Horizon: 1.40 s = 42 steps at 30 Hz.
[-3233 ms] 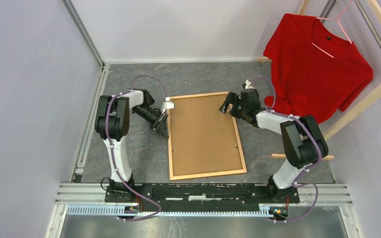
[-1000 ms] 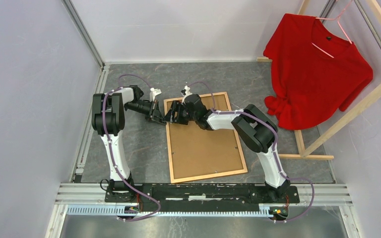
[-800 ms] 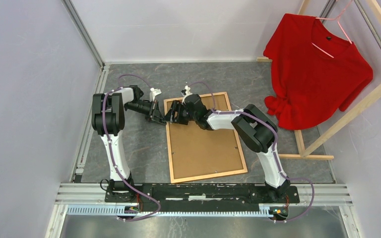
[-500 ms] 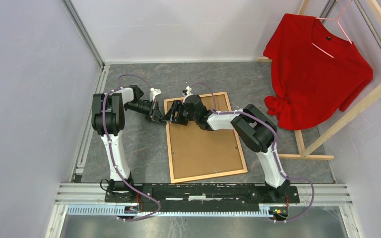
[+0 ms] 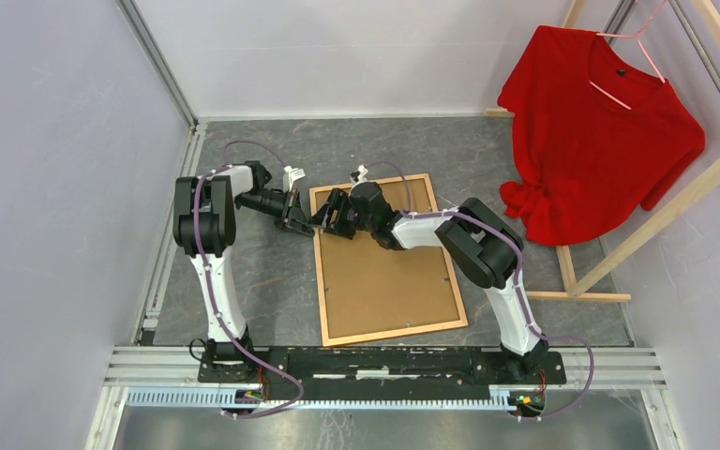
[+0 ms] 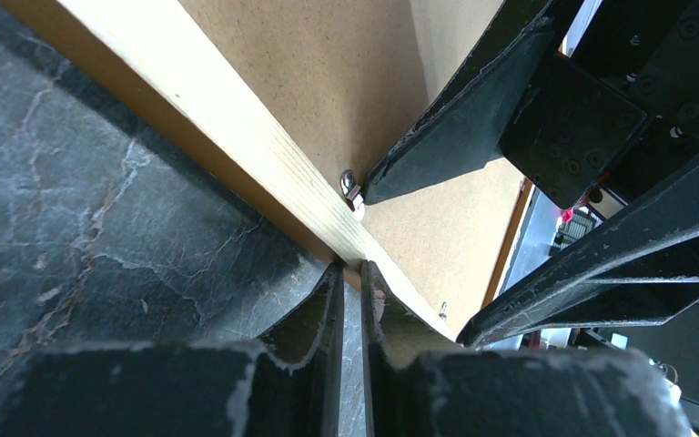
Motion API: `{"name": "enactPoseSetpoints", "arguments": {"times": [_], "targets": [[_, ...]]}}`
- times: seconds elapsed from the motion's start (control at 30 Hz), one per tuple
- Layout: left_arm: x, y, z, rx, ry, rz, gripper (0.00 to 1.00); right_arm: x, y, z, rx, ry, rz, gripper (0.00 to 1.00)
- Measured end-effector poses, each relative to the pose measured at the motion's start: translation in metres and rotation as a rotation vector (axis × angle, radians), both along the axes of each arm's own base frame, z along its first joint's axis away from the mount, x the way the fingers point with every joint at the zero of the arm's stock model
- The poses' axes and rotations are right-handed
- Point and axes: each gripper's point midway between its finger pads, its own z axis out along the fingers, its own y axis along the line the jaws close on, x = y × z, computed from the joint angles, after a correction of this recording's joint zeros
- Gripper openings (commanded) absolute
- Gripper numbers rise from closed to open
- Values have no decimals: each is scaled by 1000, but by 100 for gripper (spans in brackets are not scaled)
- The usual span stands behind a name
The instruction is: Put the photo into the frame
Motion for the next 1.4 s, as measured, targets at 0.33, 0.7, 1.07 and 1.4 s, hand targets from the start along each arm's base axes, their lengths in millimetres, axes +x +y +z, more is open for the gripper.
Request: {"name": "enactPoseSetpoints", "arguments": {"times": [0.33, 0.7, 1.07, 1.4], "targets": [[0, -1, 0, 2, -5, -5, 16, -8, -16, 0, -14, -21, -66, 69], [0, -2, -1, 3, -8, -8, 16, -7, -13, 0, -22, -26, -51, 69], [0, -2, 0, 3, -11, -8, 16, -1, -4, -1, -21, -20, -48, 67], [0, -3, 0, 4, -13, -9, 16, -1, -4, -1, -22, -17, -51, 67]]}}
